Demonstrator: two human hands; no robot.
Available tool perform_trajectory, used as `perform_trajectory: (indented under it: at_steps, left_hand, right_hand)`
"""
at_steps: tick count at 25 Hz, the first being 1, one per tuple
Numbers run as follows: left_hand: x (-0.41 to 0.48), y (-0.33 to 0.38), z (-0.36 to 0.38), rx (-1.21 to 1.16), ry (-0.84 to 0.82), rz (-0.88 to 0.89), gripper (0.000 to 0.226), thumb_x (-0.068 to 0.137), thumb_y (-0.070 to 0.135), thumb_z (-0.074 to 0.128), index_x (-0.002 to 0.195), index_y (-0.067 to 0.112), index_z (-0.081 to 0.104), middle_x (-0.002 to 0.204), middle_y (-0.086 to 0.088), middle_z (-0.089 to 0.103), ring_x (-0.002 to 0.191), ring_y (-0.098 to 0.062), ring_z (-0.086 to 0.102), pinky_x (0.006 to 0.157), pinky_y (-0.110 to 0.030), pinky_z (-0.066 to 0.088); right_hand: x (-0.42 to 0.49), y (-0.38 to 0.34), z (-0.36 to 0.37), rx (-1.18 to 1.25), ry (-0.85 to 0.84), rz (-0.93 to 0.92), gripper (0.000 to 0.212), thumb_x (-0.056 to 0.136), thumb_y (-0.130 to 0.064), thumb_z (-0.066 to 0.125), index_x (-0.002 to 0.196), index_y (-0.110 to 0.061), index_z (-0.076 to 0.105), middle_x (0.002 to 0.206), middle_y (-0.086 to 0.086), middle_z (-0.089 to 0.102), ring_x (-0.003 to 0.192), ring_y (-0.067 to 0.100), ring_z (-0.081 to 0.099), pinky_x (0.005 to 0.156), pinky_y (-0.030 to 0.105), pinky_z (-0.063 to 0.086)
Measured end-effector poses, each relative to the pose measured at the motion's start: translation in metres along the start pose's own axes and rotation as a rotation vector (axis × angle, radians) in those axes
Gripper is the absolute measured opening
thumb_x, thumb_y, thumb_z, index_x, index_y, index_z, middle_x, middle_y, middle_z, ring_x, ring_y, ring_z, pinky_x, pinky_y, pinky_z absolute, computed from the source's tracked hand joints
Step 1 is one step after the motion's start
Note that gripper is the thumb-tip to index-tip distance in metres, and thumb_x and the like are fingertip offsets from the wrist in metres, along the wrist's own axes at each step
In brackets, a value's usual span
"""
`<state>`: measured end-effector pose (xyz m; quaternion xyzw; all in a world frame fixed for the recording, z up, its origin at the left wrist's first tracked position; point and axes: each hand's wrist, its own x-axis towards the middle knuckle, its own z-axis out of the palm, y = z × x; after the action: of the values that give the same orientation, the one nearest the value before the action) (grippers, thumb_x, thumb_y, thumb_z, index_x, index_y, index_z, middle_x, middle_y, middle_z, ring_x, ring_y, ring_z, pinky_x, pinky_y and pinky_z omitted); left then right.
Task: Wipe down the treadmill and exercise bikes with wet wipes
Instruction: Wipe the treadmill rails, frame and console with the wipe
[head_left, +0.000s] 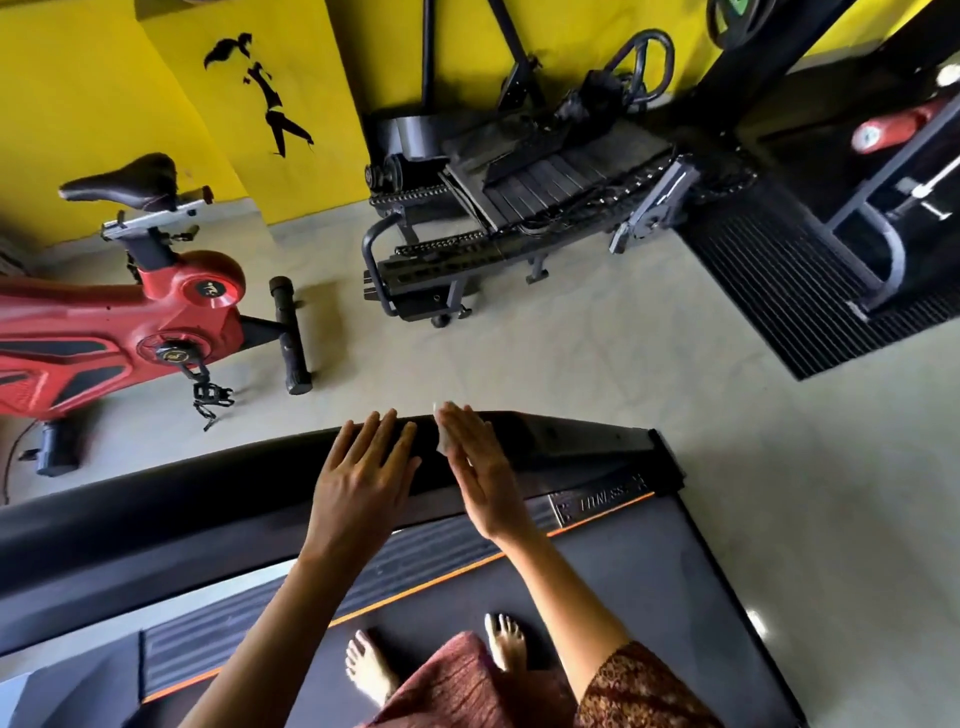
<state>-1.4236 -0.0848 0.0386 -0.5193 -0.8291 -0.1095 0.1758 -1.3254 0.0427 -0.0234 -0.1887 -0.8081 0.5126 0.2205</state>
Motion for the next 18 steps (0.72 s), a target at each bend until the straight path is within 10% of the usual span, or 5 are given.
perform_trajectory:
  at_steps: [3, 9, 12, 14, 18]
  left_hand:
    - [0.000, 0.008, 0.008, 0.001, 0.017, 0.002, 0.036, 0.094, 0.027, 0.051, 0.116, 0.002, 0.068, 0.123, -0.021, 0.063, 0.113, -0.036, 0.061, 0.098, -0.050, 0.046]
    - [-0.003, 0.020, 0.019, 0.015, 0.050, 0.029, 0.035, 0.095, 0.020, 0.053, 0.119, -0.002, 0.064, 0.128, -0.022, 0.059, 0.118, -0.037, 0.058, 0.102, -0.048, 0.041]
    - [-0.015, 0.025, 0.016, 0.022, 0.073, 0.050, 0.037, 0.095, 0.018, 0.050, 0.126, 0.000, 0.061, 0.135, -0.019, 0.054, 0.125, -0.033, 0.053, 0.107, -0.044, 0.036]
    - [-0.031, 0.028, 0.016, 0.020, 0.116, 0.041, 0.038, 0.094, 0.015, 0.049, 0.128, 0.002, 0.059, 0.138, -0.016, 0.052, 0.129, -0.030, 0.049, 0.111, -0.041, 0.030]
    - [-0.050, 0.031, 0.031, 0.022, 0.236, 0.031, 0.039, 0.092, 0.014, 0.049, 0.129, 0.003, 0.059, 0.141, -0.013, 0.049, 0.134, -0.024, 0.040, 0.115, -0.037, 0.023]
  right_hand:
    - [0.003, 0.042, -0.010, 0.154, 0.140, 0.218, 0.032, 0.101, -0.033, 0.035, 0.133, -0.036, 0.043, 0.144, 0.002, 0.046, 0.138, 0.019, 0.036, 0.117, 0.040, 0.021]
    - [0.005, 0.105, -0.027, 0.251, 0.369, 0.738, 0.034, 0.103, -0.012, 0.035, 0.129, 0.001, 0.053, 0.132, 0.017, 0.055, 0.129, 0.033, 0.045, 0.104, 0.025, 0.029]
    - [0.006, 0.059, -0.011, 0.210, 0.419, 0.458, 0.030, 0.102, -0.010, 0.040, 0.116, 0.007, 0.060, 0.119, 0.016, 0.062, 0.118, 0.029, 0.052, 0.095, 0.016, 0.032]
    - [-0.002, 0.036, 0.004, 0.161, 0.398, 0.232, 0.032, 0.099, -0.014, 0.041, 0.124, -0.003, 0.059, 0.119, -0.014, 0.058, 0.120, 0.000, 0.048, 0.101, 0.012, 0.029]
    - [-0.010, 0.047, 0.015, 0.125, 0.504, 0.094, 0.036, 0.101, -0.040, 0.033, 0.127, -0.024, 0.051, 0.124, -0.035, 0.047, 0.122, -0.002, 0.046, 0.110, 0.042, 0.034]
